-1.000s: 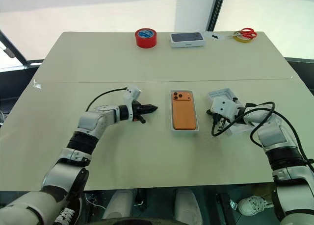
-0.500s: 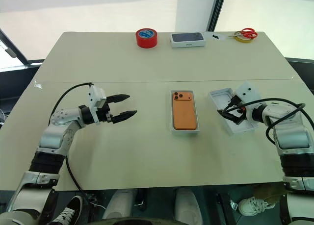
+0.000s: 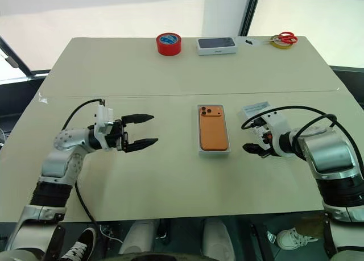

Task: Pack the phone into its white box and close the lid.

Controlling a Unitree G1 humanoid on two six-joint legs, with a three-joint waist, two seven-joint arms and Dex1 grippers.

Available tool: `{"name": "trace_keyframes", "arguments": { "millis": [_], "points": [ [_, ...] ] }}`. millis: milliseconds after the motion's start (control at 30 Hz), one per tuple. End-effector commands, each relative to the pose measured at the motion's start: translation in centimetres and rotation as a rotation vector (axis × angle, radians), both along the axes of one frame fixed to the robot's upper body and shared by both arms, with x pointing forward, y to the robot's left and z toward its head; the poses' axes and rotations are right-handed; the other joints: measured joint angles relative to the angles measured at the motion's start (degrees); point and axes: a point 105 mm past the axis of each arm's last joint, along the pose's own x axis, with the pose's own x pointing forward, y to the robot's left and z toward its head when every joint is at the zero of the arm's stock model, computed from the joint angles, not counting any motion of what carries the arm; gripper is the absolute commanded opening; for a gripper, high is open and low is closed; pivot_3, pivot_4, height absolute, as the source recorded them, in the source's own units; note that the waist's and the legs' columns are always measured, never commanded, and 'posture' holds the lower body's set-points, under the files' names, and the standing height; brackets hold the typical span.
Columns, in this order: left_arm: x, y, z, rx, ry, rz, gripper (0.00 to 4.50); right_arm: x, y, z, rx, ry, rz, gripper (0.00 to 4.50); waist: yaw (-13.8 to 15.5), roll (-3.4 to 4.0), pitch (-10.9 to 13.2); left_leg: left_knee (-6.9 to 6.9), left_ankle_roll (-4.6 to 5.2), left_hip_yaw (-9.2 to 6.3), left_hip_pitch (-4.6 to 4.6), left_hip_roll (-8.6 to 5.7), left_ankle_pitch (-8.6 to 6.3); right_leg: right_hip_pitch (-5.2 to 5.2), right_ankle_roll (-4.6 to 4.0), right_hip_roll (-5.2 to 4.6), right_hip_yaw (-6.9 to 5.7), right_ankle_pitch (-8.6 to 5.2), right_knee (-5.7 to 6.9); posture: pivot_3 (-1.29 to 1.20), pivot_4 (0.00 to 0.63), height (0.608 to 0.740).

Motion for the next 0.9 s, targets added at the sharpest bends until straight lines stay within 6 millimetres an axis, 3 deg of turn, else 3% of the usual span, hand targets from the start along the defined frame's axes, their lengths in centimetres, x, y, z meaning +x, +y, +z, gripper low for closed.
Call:
{"name": "trace_keyframes", "arguments": {
  "millis": [33,167,367,467,533,667,733,900],
  "points": [
    [-0.3,-0.4,0.8,0.003,-0.057,0.002,3.92,0.1,1.0,0.6,0.017,0.004,0.014,4.47,0.02,0.00,0.00,-0.03,0.00,0.00,0.00,0.01,0.00,0.00,0.00,0.01,0.00,0.00,0.00,0.00,0.150,0.740],
    [-0.4,-0.3,0.9,0.004,-0.063,0.013,3.97,0.5,0.3,-0.4,-0.053,0.016,0.007,3.21,0.07,0.00,0.00,-0.02,0.12,0.03,-0.02,0.01,0.05,-0.02,0.01,0.03,0.00,0.00,-0.01,0.00,0.150,0.740],
    [-0.5,-0.2,0.8,0.003,-0.048,0.028,3.97,1.3,0.0,-1.0,-0.063,0.004,-0.020,0.07,-0.12,-0.01,-0.01,0.06,0.06,0.04,0.04,0.01,-0.03,-0.01,0.00,0.03,0.00,0.00,-0.01,0.00,0.150,0.740],
    [-0.2,-0.1,0.5,-0.001,-0.033,0.047,3.07,1.7,-0.2,-0.8,-0.060,-0.014,-0.039,0.00,-0.26,-0.03,-0.02,0.05,0.10,0.04,0.04,0.02,0.00,0.05,0.01,0.05,0.00,0.00,-0.01,0.00,0.150,0.740],
    [-0.1,-0.1,0.4,-0.008,-0.014,0.052,2.12,2.3,-0.4,-0.2,-0.056,-0.052,-0.061,0.00,-0.28,-0.06,-0.04,0.06,0.16,0.04,0.06,0.03,0.03,0.06,0.01,0.06,0.00,0.00,0.00,0.00,0.150,0.740],
    [0.4,-0.3,0.4,-0.029,0.008,0.081,0.08,5.6,1.0,4.5,0.015,-0.349,-0.046,0.00,-0.22,0.03,0.01,0.09,0.07,0.10,0.03,0.03,-0.02,0.06,0.01,0.06,0.03,0.01,0.03,0.00,0.150,0.740],
    [0.5,-0.5,0.3,-0.037,0.013,0.091,0.03,5.9,2.6,6.2,0.121,-0.428,-0.004,0.00,-0.01,0.04,0.02,0.05,0.19,0.13,-0.04,0.02,0.05,-0.04,0.09,0.08,0.03,0.06,0.06,0.00,0.150,0.740],
    [1.1,-1.3,0.3,-0.065,-0.013,0.146,0.03,4.7,8.3,9.5,0.673,-0.498,0.089,0.00,0.26,0.02,0.01,-0.03,0.22,0.07,-0.05,0.08,0.08,-0.01,0.37,0.21,-0.08,0.19,0.08,0.00,0.150,0.740]
  ]
}}
